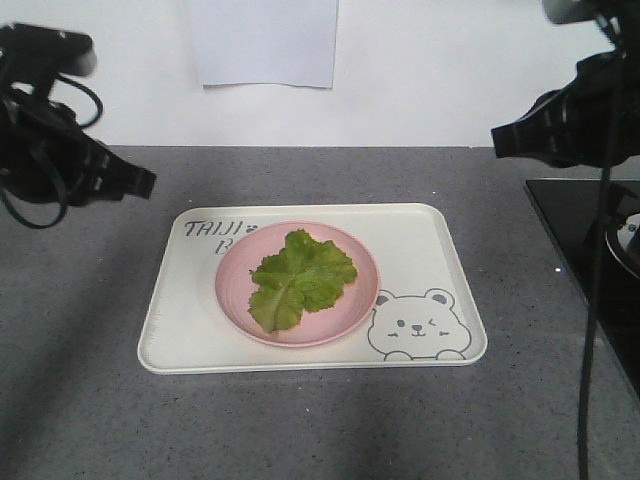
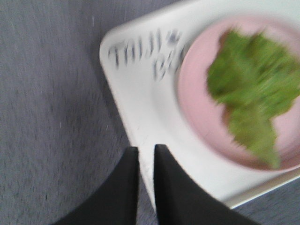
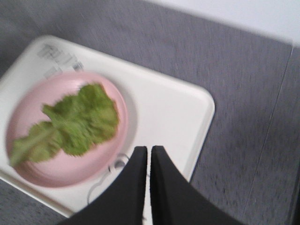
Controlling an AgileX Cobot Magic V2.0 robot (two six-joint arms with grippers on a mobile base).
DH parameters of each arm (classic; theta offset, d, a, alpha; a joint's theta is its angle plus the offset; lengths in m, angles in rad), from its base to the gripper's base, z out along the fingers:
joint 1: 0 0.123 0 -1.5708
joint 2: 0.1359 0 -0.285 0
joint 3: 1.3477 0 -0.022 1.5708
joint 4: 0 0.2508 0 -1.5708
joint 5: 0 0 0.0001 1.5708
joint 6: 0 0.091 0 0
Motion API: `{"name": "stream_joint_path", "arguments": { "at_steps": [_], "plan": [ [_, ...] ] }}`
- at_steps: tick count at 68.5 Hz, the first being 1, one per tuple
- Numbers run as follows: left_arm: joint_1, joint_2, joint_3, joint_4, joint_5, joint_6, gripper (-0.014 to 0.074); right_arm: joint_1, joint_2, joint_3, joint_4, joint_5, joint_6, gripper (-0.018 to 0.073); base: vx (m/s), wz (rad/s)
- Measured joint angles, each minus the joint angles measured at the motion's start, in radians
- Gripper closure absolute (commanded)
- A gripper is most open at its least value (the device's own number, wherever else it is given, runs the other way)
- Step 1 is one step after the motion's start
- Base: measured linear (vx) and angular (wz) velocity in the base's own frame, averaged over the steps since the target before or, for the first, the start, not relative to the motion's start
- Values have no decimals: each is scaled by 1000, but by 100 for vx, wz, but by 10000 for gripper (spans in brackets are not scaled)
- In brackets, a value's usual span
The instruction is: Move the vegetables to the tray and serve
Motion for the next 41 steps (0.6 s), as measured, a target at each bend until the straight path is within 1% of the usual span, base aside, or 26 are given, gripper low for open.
{"name": "stream_joint_path", "arguments": {
  "at_steps": [6, 10, 19, 22, 28, 34, 41],
  "plan": [
    [0, -94, 0, -54, -49, 42, 603, 0, -73, 0, 42, -13, -55, 566, 0, 0],
    [0, -152, 0, -86, -74, 89, 603, 0, -123, 0, 67, -14, -91, 565, 0, 0],
    [0, -290, 3, -146, -89, 187, 603, 0, -252, 55, 119, -51, -173, 565, 0, 0],
    [0, -337, 16, -159, -96, 210, 603, 0, -297, 105, 129, -79, -204, 565, 0, 0],
    [0, -432, 88, -171, -113, 246, 603, 0, -406, 244, 137, -145, -254, 565, 0, 0],
    [0, -525, 212, -176, -148, 253, 603, 0, -517, 410, 138, -213, -293, 565, 0, 0],
    [0, -629, 395, -185, -203, 256, 603, 0, -646, 597, 138, -285, -344, 565, 0, 0]
  ]
}}
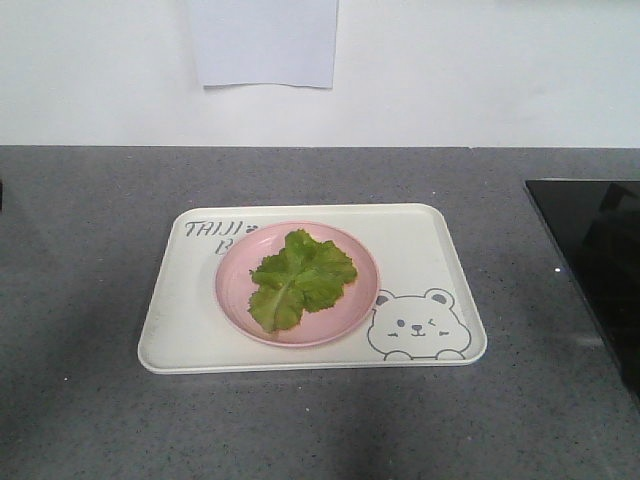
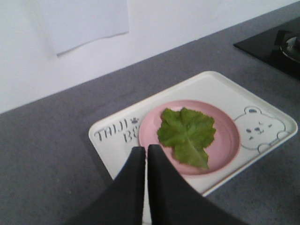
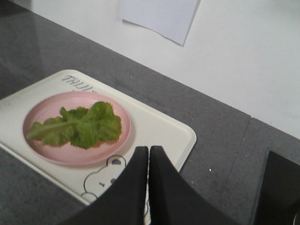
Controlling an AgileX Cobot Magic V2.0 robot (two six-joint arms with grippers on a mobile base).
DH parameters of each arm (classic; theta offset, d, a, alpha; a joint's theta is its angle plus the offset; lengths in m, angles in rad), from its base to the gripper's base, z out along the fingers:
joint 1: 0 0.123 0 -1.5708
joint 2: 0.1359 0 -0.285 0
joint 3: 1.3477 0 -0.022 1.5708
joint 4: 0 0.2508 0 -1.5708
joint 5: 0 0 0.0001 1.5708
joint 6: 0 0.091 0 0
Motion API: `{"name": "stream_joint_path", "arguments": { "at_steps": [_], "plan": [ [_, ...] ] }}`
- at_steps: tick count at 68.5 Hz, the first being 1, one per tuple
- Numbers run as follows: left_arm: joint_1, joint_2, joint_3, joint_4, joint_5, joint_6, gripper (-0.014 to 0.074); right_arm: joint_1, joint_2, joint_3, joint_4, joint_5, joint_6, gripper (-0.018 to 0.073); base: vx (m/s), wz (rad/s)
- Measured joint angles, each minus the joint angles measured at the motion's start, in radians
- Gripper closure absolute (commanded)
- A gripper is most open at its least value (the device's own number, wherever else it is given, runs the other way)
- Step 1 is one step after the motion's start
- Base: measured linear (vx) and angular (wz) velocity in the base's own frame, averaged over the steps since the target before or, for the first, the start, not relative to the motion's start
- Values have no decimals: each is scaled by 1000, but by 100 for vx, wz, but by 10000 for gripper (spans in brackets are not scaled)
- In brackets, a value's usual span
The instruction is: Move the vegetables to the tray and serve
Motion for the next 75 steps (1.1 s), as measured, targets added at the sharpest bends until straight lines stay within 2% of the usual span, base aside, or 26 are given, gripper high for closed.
{"name": "stream_joint_path", "arguments": {
  "at_steps": [14, 24, 53, 75],
  "plan": [
    [0, -162, 383, -50, -190, 0, 603, 0, -203, 289, 0, -56, -10, 565, 0, 0],
    [0, -195, 534, -89, -275, 0, 603, 0, -275, 386, 0, -57, -10, 565, 0, 0],
    [0, -198, 562, -101, -382, 0, 603, 0, -299, 398, 1, -58, -10, 565, 0, 0],
    [0, -198, 563, -102, -393, 0, 602, 0, -299, 398, 1, -58, -10, 565, 0, 0]
  ]
}}
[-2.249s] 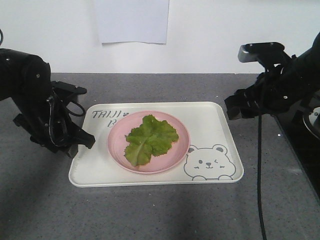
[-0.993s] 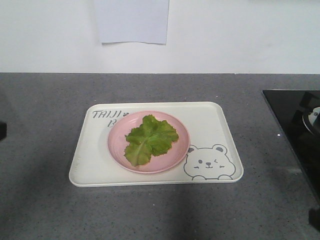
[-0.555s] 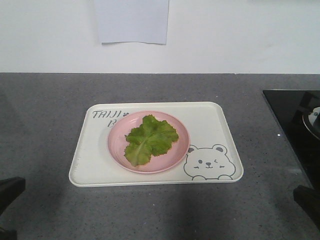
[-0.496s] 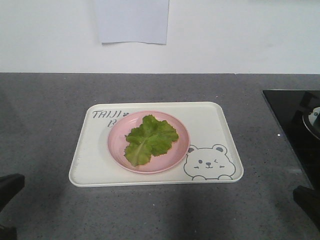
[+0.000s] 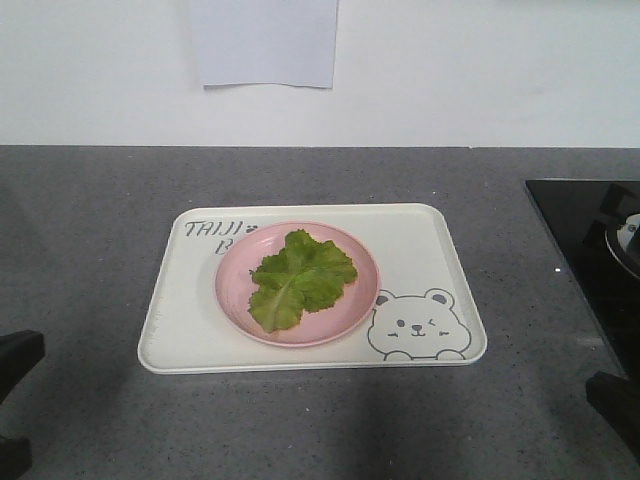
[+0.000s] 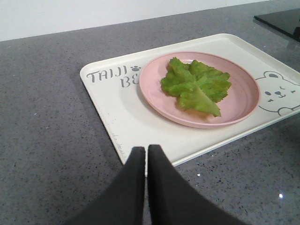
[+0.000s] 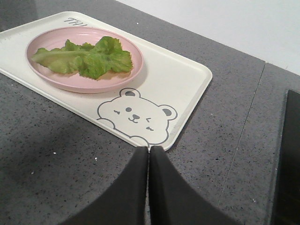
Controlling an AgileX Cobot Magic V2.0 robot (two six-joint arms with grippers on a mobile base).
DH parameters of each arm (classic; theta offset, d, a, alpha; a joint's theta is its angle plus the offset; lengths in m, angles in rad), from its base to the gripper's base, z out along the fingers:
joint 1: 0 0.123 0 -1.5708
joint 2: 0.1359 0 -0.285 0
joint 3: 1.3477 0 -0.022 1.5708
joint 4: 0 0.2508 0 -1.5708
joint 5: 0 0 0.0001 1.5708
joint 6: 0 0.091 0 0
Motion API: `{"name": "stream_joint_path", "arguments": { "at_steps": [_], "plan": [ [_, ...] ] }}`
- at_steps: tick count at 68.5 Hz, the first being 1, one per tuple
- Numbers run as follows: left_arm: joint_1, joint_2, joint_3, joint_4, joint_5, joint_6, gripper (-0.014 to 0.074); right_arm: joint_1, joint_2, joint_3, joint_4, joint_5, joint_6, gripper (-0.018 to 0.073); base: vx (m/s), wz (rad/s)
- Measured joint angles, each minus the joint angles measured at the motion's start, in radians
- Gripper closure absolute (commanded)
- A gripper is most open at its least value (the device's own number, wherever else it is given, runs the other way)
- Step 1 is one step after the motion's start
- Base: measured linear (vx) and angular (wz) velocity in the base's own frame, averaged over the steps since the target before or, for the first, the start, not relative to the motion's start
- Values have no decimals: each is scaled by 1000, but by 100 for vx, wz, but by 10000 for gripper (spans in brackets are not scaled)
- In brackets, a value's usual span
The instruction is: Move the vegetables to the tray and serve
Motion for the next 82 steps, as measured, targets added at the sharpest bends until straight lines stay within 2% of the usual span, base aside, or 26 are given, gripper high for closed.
{"name": "stream_joint_path", "arguments": {
  "at_steps": [24, 34, 43, 54, 62, 74, 82],
  "plan": [
    [0, 0, 0, 0, 1, 3, 602, 0, 0, 0, 0, 0, 0, 565, 0, 0],
    [0, 0, 0, 39, -5, 22, 602, 0, 0, 0, 0, 0, 0, 565, 0, 0],
    [0, -11, 20, 91, -82, 26, 602, 0, 0, 0, 0, 0, 0, 565, 0, 0],
    [0, -69, 110, 96, -298, 26, 602, 0, 0, 0, 0, 0, 0, 565, 0, 0],
    [7, -145, 234, 88, -449, 19, 602, 0, 0, 0, 0, 0, 0, 565, 0, 0],
    [85, -277, 416, 32, -516, -8, 602, 0, 0, 0, 0, 0, 0, 565, 0, 0],
    [134, -377, 449, 17, -510, -11, 602, 0, 0, 0, 0, 0, 0, 565, 0, 0]
  ]
}}
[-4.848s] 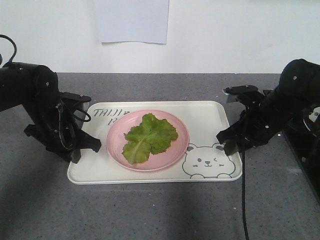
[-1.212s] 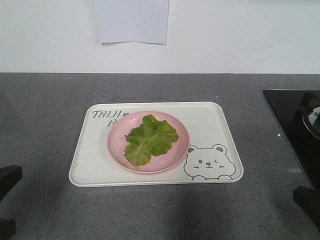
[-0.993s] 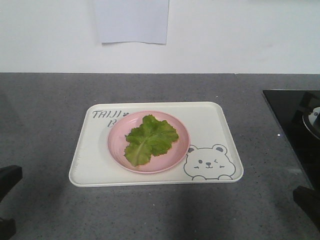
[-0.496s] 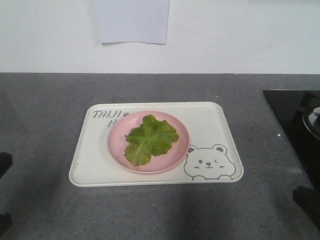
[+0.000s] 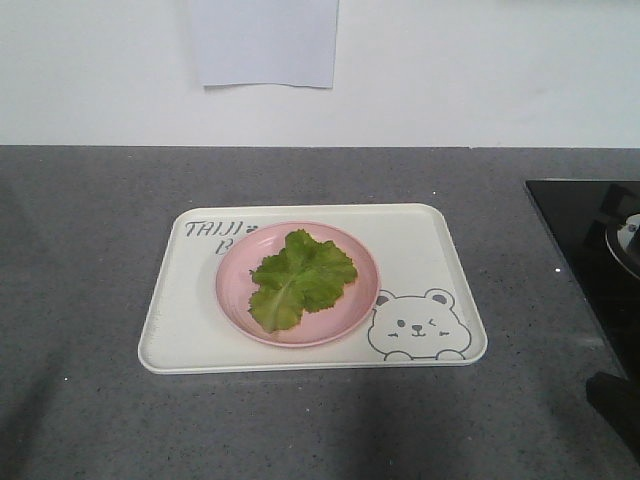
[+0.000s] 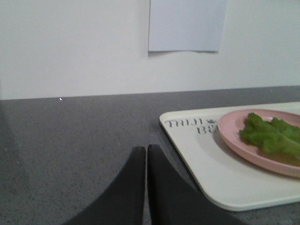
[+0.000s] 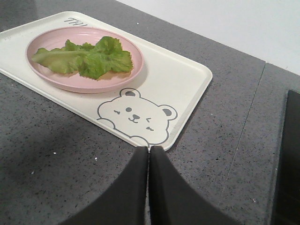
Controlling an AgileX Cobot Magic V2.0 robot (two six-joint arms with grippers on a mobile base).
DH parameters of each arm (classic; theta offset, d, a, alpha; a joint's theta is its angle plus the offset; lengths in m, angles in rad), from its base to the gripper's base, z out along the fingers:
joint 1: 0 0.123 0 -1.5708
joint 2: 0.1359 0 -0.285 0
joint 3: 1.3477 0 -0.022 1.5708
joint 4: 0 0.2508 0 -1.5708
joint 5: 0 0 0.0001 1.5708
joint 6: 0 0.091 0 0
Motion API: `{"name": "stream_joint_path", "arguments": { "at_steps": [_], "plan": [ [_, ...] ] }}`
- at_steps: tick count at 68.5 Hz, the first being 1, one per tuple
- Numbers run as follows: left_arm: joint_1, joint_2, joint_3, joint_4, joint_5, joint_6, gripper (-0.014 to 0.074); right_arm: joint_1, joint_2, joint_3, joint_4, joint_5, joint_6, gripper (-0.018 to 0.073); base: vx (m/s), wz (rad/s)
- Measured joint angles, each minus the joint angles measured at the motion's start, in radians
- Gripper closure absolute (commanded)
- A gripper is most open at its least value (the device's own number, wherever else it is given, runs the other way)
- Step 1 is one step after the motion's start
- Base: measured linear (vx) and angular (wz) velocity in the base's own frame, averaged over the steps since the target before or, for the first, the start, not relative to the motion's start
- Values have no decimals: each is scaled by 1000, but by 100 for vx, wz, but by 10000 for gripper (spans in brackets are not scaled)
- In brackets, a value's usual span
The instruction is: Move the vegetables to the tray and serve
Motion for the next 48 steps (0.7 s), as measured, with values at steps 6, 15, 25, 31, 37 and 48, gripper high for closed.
{"name": "stream_joint_path", "arguments": {
  "at_steps": [6, 15, 25, 31, 37, 48],
  "plan": [
    [30, -65, 0, 0, 28, 14, 602, 0, 0, 0, 0, 0, 0, 565, 0, 0],
    [76, -157, 0, 0, 95, 33, 602, 0, 0, 0, 0, 0, 0, 565, 0, 0],
    [106, -201, 0, 0, 192, 37, 602, 0, 0, 0, 0, -1, 0, 565, 0, 0],
    [113, -202, 0, 0, 251, 38, 602, 0, 0, 0, 0, -1, 0, 565, 0, 0],
    [113, -202, 0, 0, 278, 37, 602, 0, 0, 0, 0, -1, 0, 565, 0, 0],
    [113, -202, 0, 0, 278, 35, 602, 0, 0, 0, 0, -1, 0, 565, 0, 0]
  ]
}}
